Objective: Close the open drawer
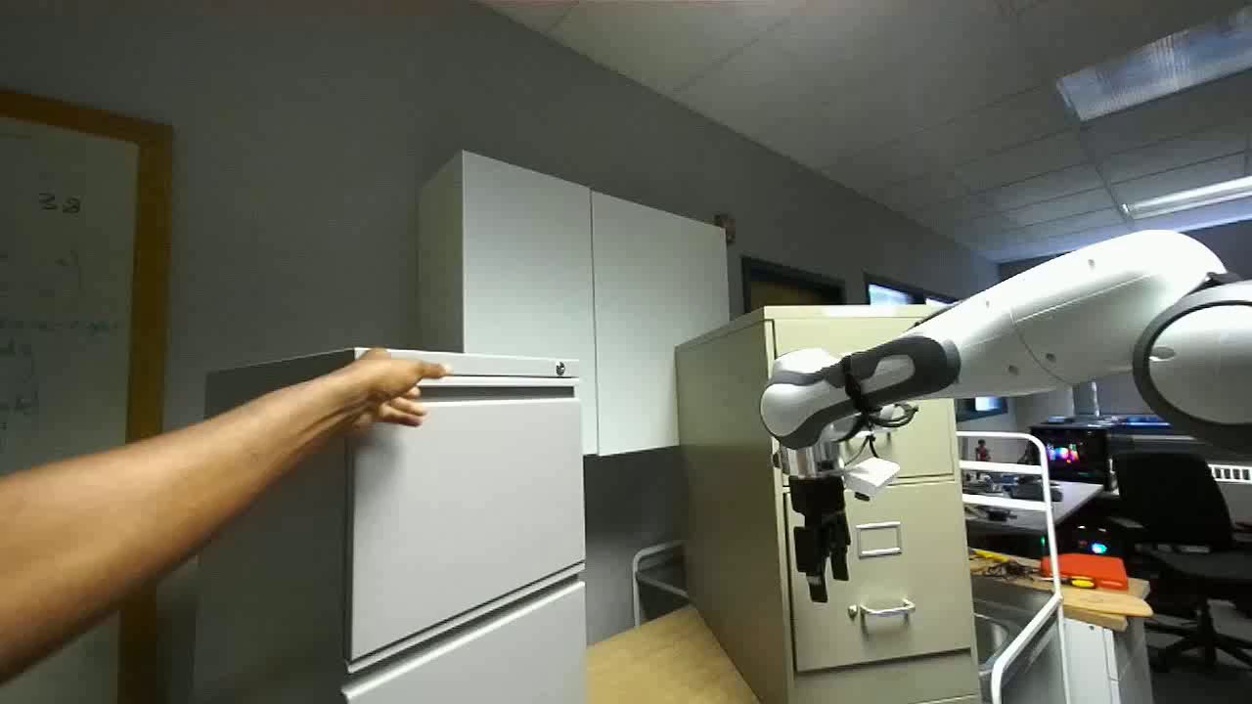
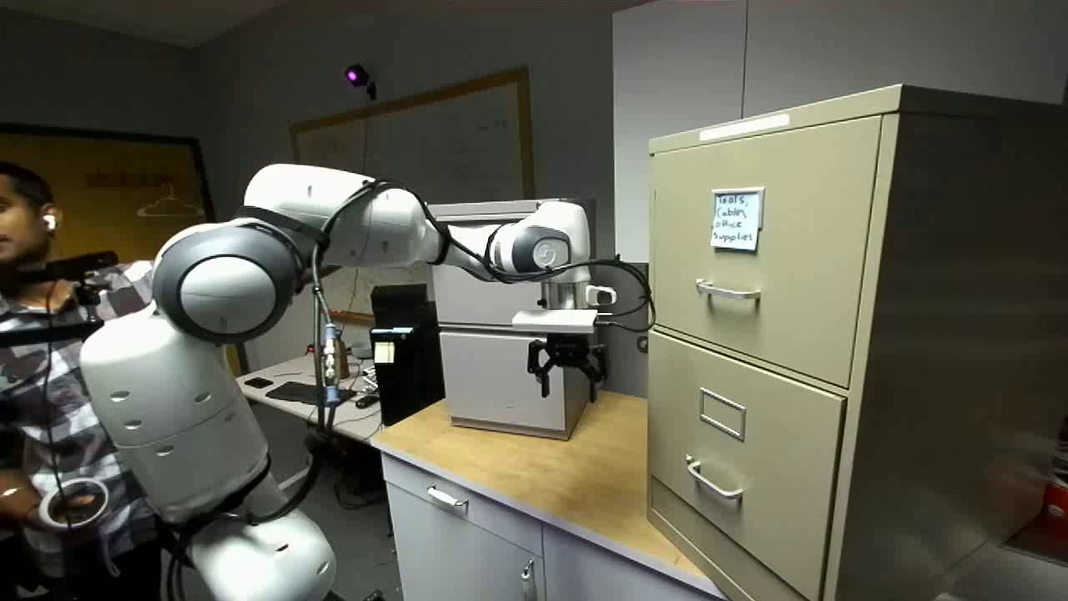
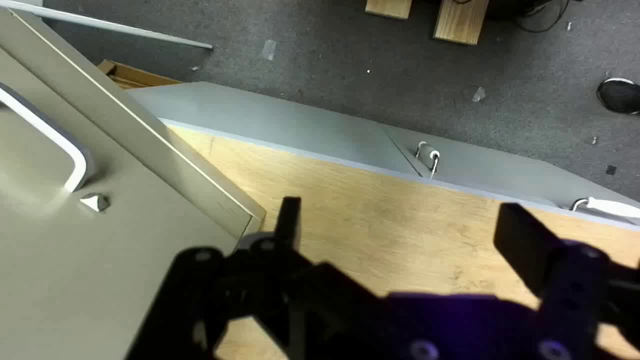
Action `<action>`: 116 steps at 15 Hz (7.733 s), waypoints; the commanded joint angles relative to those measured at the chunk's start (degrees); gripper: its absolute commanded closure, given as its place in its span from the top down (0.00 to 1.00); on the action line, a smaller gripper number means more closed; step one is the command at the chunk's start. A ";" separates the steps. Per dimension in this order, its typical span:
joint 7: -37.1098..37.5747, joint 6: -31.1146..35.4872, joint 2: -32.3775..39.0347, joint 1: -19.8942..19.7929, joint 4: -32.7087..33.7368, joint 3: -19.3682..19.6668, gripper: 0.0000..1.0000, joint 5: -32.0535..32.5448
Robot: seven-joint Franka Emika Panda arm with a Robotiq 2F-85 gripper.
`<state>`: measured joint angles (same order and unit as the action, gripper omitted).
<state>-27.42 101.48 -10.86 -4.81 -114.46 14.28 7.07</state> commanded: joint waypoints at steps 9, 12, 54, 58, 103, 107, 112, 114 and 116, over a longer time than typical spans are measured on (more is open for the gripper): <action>-0.16 0.02 -0.01 -1.02 0.12 -0.93 1.00 -0.20; -0.16 0.02 -0.01 -1.02 0.12 -0.93 1.00 -0.20; -0.16 0.02 -0.36 -1.12 0.10 -0.74 1.00 -0.25; -0.16 0.02 -0.36 -1.12 0.10 -0.74 1.00 -0.25; 0.33 2.74 -9.21 -4.04 -10.01 0.08 0.29 0.32; 1.90 5.19 -15.86 -3.81 -14.23 0.01 0.03 -1.51; 2.70 8.33 -26.01 -1.84 -17.14 -1.49 0.03 -4.79; 2.30 8.12 -29.14 -0.02 -17.14 -2.48 0.04 -5.72; 2.11 7.65 -31.30 2.02 -16.73 -3.36 0.04 -6.37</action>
<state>-26.34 108.54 -37.75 -5.37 -129.92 12.18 1.92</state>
